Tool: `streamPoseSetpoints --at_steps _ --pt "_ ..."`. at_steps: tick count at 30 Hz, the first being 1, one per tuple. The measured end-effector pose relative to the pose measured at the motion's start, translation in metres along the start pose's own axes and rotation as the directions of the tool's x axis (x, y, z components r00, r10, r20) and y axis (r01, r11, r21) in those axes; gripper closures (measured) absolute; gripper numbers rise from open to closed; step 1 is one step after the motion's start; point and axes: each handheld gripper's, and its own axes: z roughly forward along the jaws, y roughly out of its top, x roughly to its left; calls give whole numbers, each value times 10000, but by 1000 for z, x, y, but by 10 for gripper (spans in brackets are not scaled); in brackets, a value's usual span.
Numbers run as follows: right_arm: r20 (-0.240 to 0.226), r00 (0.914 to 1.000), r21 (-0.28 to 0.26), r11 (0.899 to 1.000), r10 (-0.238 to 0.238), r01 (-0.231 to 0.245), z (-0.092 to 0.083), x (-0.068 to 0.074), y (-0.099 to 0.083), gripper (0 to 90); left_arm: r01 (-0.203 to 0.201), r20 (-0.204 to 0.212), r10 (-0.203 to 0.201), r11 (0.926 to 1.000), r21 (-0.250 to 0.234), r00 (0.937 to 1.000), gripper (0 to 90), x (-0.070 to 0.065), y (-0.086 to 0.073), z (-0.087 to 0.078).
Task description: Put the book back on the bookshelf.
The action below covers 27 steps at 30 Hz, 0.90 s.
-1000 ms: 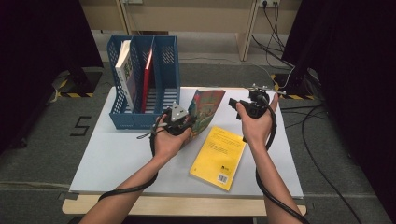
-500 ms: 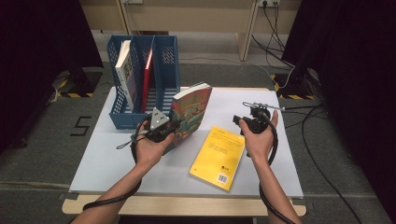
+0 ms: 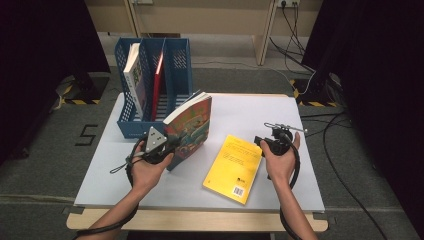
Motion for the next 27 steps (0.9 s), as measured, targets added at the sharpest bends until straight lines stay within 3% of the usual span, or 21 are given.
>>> streamPoseSetpoints --at_steps 6,9,18,27 --pt "83 10000 -13 10000 12 -12 2 -7 -11 569 267 -98 -267 9996 32 9996 741 6 -10 -6" --pt "77 10000 -95 9999 58 -58 1 -9 -15 569 123 -176 -125 9999 -116 9998 737 7 -13 -7" --pt "134 9998 -201 9997 155 -153 -1 -15 -24 568 284 -207 -291 9991 -308 9994 734 8 -15 -7" --pt "250 9994 -308 9992 255 -247 -1 -22 -34 561 161 -248 -176 9983 -565 9995 724 8 -17 -6"
